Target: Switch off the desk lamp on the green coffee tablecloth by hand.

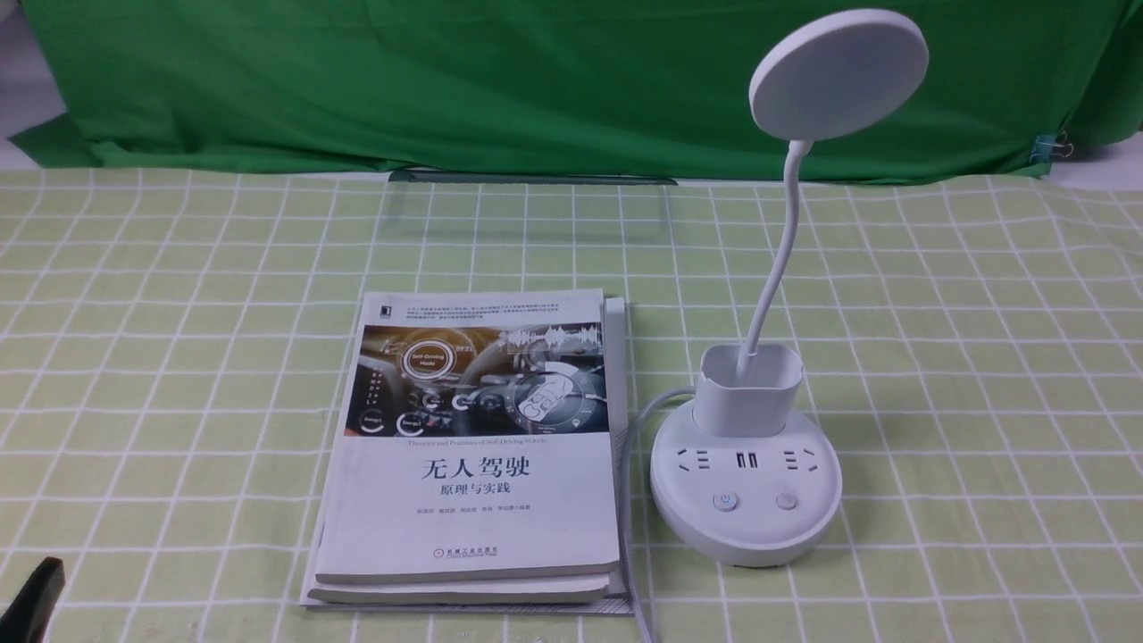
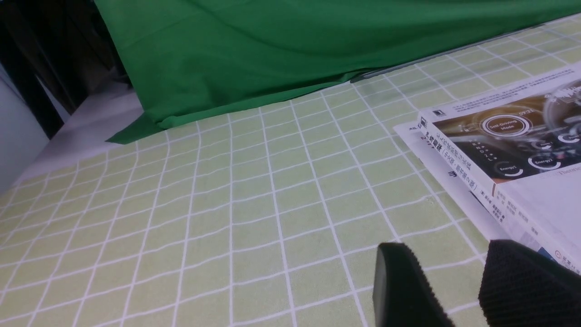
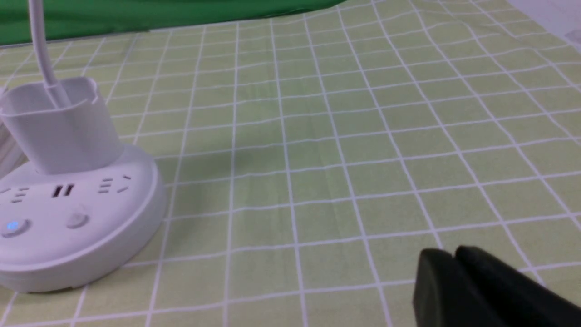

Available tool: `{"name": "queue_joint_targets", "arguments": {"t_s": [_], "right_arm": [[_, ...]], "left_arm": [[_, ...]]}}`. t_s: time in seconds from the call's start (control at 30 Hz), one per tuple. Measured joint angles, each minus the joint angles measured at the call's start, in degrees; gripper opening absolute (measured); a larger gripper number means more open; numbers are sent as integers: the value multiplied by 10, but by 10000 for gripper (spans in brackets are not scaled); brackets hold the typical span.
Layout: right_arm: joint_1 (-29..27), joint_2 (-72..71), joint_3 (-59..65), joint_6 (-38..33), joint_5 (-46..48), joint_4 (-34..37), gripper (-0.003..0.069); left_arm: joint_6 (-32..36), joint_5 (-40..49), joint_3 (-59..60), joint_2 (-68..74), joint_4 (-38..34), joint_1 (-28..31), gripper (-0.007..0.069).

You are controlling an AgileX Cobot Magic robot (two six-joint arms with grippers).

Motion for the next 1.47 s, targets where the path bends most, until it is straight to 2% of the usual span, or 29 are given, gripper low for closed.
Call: {"name": "queue_joint_targets", "arguments": {"t_s": [1.47], "right_arm": [[0,0,0,0,0,0,197]], "left_arm": [[0,-1,0,0,0,0,243]]}}
